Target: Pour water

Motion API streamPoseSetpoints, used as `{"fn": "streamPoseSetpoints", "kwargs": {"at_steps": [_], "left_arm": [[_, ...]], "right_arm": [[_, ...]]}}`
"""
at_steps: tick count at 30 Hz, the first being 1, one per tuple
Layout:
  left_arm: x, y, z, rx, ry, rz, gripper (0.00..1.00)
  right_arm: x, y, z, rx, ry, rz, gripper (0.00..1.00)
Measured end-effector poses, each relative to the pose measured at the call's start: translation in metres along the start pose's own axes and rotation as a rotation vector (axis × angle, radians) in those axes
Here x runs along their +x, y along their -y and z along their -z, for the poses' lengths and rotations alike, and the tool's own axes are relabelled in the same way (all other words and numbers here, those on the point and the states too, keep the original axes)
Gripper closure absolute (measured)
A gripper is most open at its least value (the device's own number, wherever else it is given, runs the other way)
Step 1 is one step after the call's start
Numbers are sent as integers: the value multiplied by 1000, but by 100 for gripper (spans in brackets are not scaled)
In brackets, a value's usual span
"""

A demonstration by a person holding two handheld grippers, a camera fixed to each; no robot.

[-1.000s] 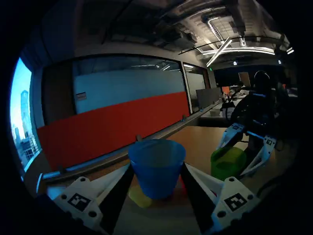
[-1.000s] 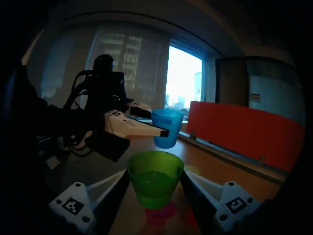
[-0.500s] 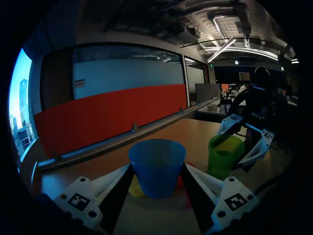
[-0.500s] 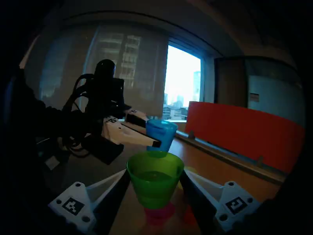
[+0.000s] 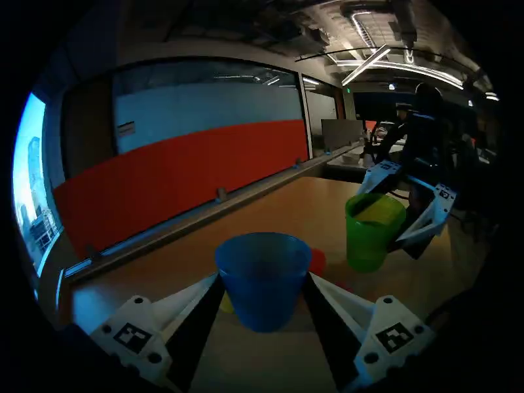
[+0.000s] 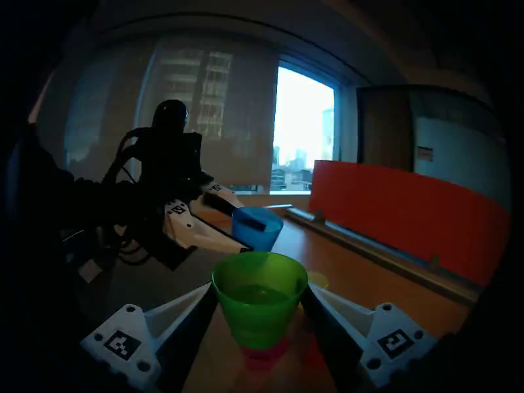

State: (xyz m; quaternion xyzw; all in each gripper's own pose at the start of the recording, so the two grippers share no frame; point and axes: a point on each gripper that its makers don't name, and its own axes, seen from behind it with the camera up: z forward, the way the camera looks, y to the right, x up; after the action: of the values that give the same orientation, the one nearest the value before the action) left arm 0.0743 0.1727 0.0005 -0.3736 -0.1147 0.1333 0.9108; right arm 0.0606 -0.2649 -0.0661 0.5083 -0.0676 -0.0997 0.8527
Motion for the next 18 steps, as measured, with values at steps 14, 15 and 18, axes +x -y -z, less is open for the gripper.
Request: {"fn": "streamPoseSetpoints", "kwargs": {"at_steps": [14, 15, 18], "left_arm": [[-12, -2, -4, -11, 44, -17, 18], [-13, -2, -4, -12, 47, -19, 18], [-15, -2, -4, -16, 57, -24, 18]], "right_arm": [[-11, -4, 6, -1, 49, 17, 10], [-11, -5, 6, -1, 51, 18, 10], [-13, -5, 7, -1, 56, 20, 10]]}}
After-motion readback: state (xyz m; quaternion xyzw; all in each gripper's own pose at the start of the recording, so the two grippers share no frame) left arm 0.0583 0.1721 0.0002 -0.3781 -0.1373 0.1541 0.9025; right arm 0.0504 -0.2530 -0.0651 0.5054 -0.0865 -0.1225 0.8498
